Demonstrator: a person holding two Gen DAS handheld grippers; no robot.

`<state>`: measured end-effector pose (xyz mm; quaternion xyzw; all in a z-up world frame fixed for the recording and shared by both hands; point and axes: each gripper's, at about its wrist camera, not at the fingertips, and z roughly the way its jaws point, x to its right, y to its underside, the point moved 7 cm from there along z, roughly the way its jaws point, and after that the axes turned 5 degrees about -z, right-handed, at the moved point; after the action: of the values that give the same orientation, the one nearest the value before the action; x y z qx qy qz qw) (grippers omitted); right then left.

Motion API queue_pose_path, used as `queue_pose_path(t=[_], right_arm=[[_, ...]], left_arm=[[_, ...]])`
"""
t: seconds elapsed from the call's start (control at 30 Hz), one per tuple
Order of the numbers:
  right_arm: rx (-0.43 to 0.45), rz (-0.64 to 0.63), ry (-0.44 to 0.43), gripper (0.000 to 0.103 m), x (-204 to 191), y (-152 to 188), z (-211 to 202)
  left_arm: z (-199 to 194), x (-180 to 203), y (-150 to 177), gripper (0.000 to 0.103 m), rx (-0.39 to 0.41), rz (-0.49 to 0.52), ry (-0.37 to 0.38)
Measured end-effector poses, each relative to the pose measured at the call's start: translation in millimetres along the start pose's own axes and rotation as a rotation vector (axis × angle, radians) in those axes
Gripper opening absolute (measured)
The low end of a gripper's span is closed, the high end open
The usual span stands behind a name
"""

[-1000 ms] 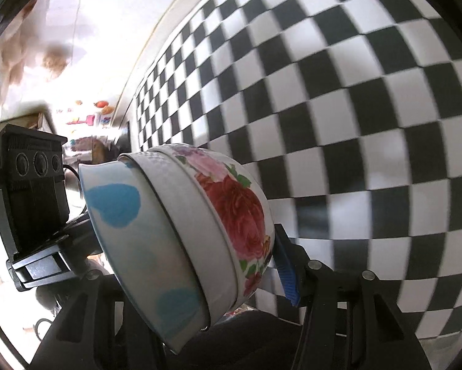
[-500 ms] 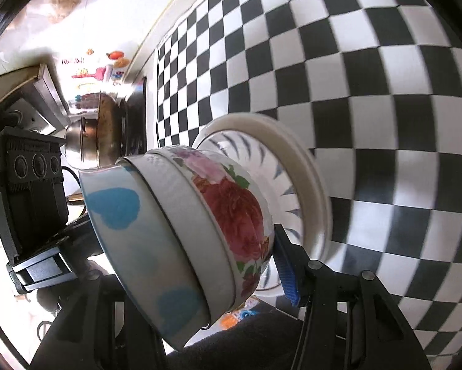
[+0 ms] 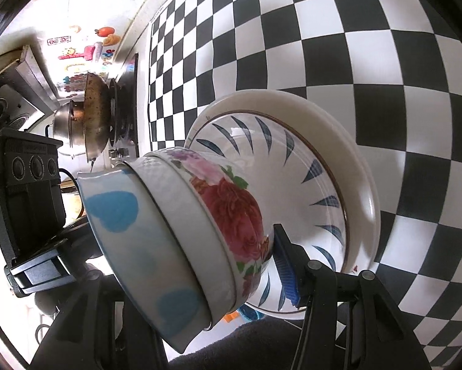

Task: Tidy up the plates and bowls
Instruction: 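Lower the bowl stack onto the center of the plate stack with both tools, then open both tools to release the bowl stack on the plates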

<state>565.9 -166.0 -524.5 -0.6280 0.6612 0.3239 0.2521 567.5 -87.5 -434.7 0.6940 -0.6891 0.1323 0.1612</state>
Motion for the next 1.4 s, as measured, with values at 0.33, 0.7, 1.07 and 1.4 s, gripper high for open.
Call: queue_pose_path(t=[0.33, 0.7, 1.07, 1.4], right_arm=[[-0.033, 0.048, 0.024, 0.055, 6, -6, 22], [-0.02, 0.026, 0.152, 0.054, 2, -11, 14], [0.121, -0.116, 0.361, 0.061, -29, -1, -37], [0.359, -0.224, 0.623, 0.099, -65, 43, -105]], left_arm=[[13, -16, 3, 0.055, -0.035, -0.037, 0.01], [2, -19, 5, 0.055, 0.005, -0.016, -0.05], [-43, -18, 23, 0.057, 0.172, 0.061, -0.211], [-99, -10, 50, 0.097, 0.398, 0.109, -0.277]])
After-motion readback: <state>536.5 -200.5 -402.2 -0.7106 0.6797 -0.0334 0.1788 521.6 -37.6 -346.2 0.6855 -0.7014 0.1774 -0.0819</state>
